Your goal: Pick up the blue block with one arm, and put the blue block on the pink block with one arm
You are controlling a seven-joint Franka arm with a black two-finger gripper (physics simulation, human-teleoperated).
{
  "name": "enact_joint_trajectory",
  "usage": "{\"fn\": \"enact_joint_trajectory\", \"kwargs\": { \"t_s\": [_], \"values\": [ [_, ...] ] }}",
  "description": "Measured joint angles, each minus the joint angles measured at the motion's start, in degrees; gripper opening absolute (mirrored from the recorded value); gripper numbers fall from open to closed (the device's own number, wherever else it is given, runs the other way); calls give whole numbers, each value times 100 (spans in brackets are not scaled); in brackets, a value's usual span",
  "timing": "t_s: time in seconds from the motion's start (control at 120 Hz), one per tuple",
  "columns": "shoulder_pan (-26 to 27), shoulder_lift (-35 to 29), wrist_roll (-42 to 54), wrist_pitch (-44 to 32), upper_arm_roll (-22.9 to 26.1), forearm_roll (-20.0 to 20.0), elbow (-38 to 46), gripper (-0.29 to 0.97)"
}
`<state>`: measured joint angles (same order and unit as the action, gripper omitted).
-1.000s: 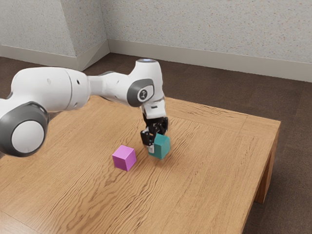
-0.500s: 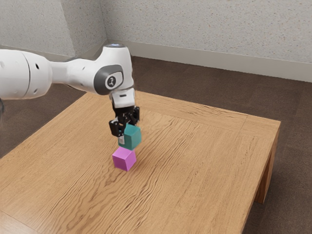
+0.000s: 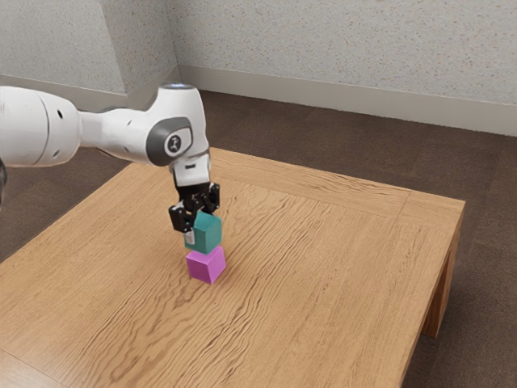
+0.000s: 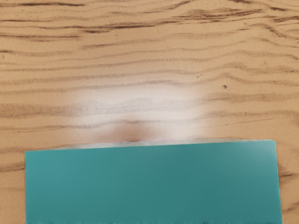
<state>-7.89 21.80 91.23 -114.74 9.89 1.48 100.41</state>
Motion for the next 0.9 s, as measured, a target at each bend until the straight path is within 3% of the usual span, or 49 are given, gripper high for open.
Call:
{"fn": "enact_joint_trajectory", "kwargs": {
  "t_s": [0.275, 0.642, 0.775, 0.9],
  "values": [
    [-23, -2, 110, -115, -2, -14, 151, 31],
    [-46, -29, 199, -92, 0, -96, 186, 60],
    [-39, -408, 222, -76, 10, -151, 275, 63],
    [10, -1311, 206, 112, 135, -329, 431, 65]
  ]
}}
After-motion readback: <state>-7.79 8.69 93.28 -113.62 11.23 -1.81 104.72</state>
